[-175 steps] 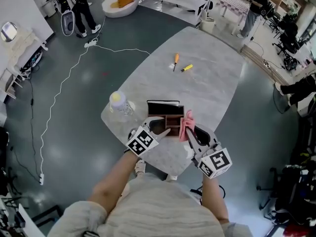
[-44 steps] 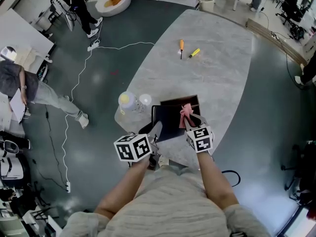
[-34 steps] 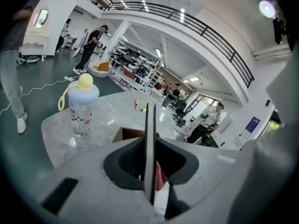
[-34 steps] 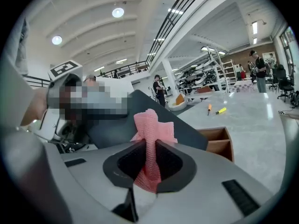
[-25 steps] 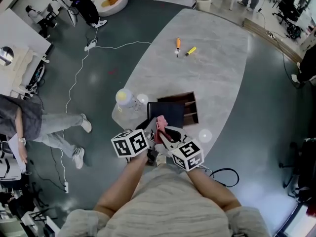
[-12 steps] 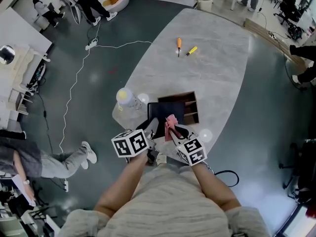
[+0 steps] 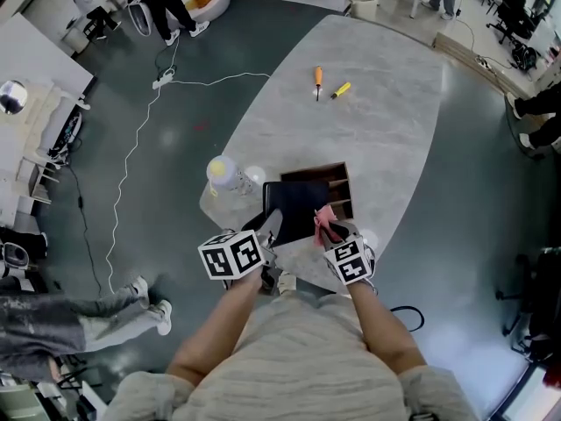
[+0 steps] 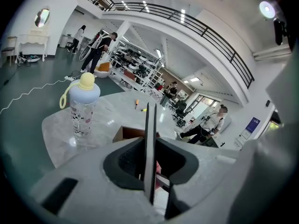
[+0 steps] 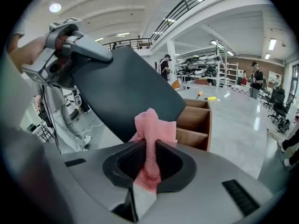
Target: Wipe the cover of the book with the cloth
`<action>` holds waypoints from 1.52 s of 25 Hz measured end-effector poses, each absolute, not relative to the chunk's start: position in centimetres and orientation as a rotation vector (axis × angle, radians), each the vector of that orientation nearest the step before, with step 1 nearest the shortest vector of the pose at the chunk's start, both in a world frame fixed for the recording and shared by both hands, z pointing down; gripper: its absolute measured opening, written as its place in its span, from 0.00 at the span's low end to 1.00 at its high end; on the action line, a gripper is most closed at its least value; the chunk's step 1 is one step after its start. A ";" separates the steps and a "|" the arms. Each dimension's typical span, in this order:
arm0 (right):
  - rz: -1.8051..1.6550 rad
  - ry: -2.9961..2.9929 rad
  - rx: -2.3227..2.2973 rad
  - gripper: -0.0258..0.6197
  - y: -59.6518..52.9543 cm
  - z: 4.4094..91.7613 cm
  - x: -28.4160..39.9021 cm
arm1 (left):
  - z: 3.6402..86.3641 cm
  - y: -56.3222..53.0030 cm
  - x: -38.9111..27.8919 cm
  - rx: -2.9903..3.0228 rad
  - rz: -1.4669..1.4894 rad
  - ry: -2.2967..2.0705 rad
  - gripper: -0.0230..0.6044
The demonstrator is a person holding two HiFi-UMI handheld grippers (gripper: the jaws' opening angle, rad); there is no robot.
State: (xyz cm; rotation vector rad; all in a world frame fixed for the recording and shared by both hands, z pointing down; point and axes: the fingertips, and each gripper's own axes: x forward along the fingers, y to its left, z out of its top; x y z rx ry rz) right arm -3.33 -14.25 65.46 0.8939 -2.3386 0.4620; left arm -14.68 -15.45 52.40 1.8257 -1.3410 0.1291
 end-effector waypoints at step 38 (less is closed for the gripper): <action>0.581 -2.594 1.164 0.12 -22.3 49.5 7.4 | 49.3 -17.6 -5.0 2.896 1.422 -0.744 0.16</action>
